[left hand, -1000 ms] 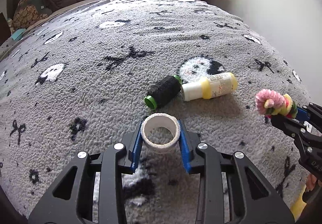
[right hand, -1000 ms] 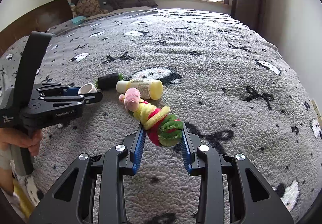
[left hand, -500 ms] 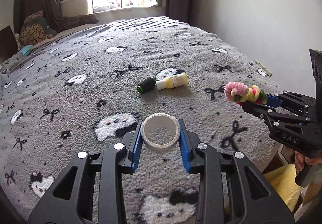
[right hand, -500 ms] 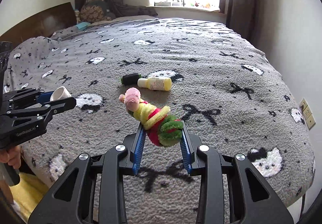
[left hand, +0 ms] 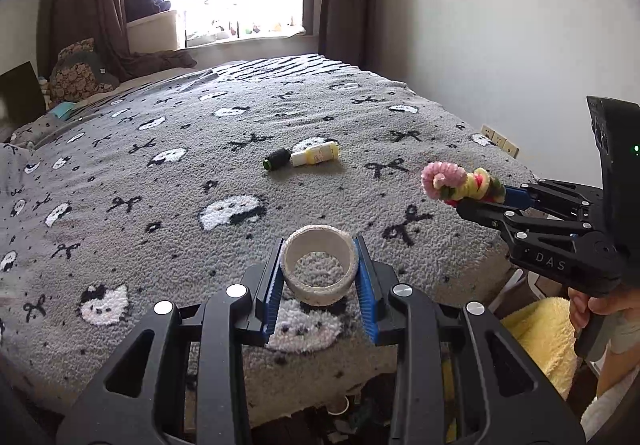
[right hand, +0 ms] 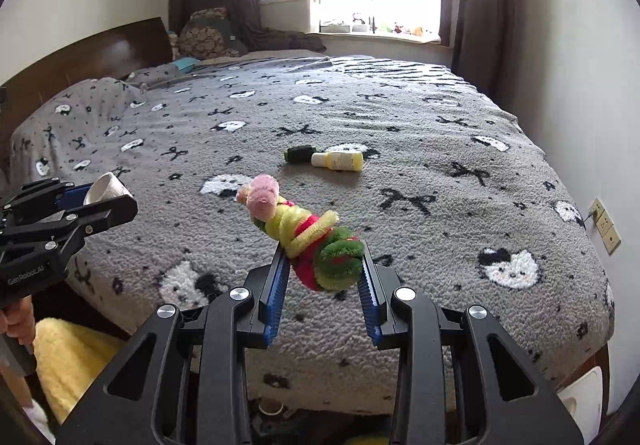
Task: Collect trash
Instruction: 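Carry the tape roll and plush toy down to the bin with both tools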
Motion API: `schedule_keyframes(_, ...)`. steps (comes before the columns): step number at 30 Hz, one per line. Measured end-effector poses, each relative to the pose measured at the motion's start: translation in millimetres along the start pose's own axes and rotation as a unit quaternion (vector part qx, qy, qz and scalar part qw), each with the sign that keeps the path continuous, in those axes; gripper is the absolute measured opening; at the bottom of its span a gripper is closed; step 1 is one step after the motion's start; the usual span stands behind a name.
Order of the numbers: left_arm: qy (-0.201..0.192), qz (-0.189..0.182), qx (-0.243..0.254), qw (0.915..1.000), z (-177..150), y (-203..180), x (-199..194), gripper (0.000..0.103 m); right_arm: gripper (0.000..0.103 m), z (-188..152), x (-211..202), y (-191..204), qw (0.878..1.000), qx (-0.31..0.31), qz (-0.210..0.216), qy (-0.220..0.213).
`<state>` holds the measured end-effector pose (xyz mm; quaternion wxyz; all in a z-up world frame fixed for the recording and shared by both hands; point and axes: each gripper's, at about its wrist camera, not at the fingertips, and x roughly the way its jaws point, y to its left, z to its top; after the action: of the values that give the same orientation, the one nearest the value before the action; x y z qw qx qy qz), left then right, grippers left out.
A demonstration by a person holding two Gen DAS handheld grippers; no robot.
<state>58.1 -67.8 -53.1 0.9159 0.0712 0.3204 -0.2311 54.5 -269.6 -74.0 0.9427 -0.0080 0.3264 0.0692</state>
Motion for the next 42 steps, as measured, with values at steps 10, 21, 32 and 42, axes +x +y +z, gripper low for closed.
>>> schedule_keyframes(10,0.023,-0.003,-0.015,0.9996,-57,-14,-20,0.031,0.034,-43,-23,14,1.0,-0.004,0.018,0.024)
schedule_keyframes(21,0.077,-0.017,-0.037,0.9962,-119,-17,-23,0.031,0.034,-91,-20,25,0.996,0.006,0.042,0.085)
schedule_keyframes(32,0.17,-0.028,-0.072,0.9824,-180,-6,19,0.031,0.034,-143,12,39,0.985,0.018,0.043,0.167)
schedule_keyframes(42,0.244,-0.035,-0.08,0.9657,-220,-3,64,0.031,0.034,-179,52,38,0.969,0.03,0.049,0.239)
